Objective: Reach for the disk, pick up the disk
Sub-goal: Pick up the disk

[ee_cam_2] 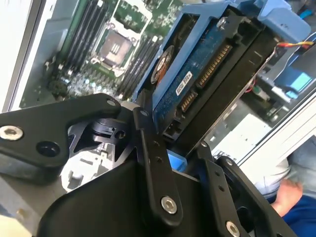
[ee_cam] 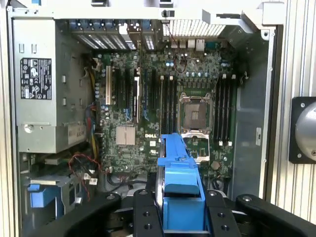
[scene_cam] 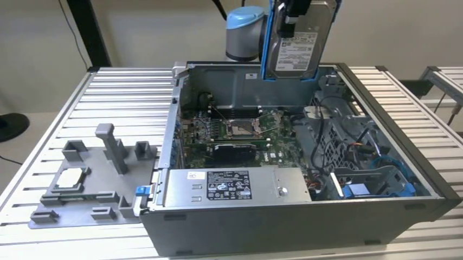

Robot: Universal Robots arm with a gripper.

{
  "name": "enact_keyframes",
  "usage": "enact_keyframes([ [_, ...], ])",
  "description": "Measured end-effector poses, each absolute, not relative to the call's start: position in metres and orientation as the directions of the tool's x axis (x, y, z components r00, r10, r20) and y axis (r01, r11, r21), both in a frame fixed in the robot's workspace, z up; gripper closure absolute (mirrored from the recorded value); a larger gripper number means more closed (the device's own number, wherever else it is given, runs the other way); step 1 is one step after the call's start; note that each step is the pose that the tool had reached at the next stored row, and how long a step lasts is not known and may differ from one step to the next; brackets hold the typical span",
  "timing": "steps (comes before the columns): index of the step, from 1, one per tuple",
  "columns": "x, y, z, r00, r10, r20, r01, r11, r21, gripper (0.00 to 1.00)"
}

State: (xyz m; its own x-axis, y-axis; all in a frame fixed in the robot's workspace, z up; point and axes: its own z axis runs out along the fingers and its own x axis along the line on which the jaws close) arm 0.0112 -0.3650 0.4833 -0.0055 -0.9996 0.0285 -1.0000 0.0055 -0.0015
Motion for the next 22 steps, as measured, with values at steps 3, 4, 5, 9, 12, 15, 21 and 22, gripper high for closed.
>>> enact_keyframes([
  [3,0.025,-0.365,0.483,-0.005,-1.000,0.029,-1.000,0.005,-0.001,1.00],
  [4,0.030,-0.365,0.483,-0.005,-1.000,0.029,-1.000,0.005,-0.001,1.00],
  [5,0.034,-0.365,0.483,-0.005,-1.000,0.029,-1.000,0.005,-0.001,1.00],
  [9,0.052,-0.365,0.483,-0.005,-1.000,0.029,-1.000,0.005,-0.001,1.00],
  [12,0.066,-0.365,0.483,-0.005,-1.000,0.029,-1.000,0.005,-0.001,1.00],
  [15,0.077,-0.365,0.483,-0.005,-1.000,0.029,-1.000,0.005,-0.001,1.00],
  [21,0.093,-0.365,0.483,-0.005,-1.000,0.029,-1.000,0.005,-0.001,1.00],
  [22,0.093,-0.365,0.483,-0.005,-1.000,0.028,-1.000,0.005,-0.001,1.00],
])
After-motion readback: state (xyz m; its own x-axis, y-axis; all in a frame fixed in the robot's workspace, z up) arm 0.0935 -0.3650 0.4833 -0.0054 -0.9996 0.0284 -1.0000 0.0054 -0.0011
